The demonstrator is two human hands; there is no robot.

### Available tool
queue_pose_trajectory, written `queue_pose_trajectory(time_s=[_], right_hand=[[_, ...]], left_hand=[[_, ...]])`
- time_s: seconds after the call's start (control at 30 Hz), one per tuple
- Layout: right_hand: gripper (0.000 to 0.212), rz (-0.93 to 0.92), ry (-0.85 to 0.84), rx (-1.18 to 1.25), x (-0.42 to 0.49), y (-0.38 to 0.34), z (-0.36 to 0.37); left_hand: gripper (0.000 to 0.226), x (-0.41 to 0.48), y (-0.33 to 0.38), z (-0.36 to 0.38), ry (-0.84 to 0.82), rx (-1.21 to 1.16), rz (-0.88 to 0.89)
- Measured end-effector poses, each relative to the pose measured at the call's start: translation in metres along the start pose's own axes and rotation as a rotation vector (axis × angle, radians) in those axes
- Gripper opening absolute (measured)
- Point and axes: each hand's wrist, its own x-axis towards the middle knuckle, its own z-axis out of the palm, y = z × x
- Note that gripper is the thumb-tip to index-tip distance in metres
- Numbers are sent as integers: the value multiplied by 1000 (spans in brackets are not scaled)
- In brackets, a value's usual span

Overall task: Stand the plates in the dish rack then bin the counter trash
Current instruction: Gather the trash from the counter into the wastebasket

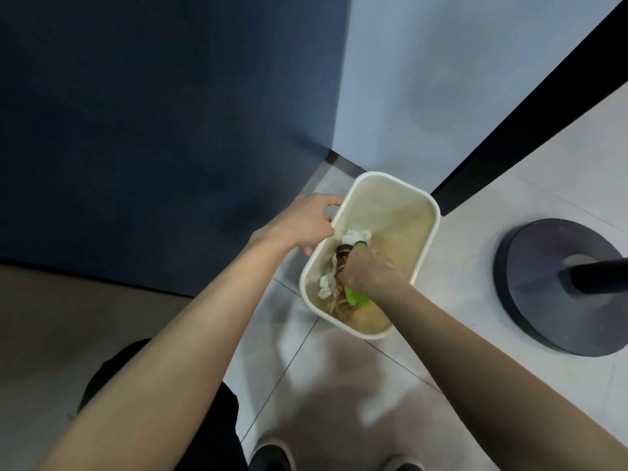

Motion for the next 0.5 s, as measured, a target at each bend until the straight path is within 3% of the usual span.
queue_pose_trajectory(time_s=[0.23, 0.37, 0.43, 0.5], right_hand=[[48, -5, 74, -5, 14, 1, 7], [46, -260, 427, 35, -37, 42, -15], [53, -246, 609, 85, -67, 72, -19], [65, -161, 572, 201, -83, 100, -12]], left_hand=[[73, 2, 2, 1, 13, 14, 30], [76, 1, 4, 3, 53, 1, 75], [75, 3, 5, 3, 64, -9, 85], [73, 6, 8, 2, 75, -10, 100]])
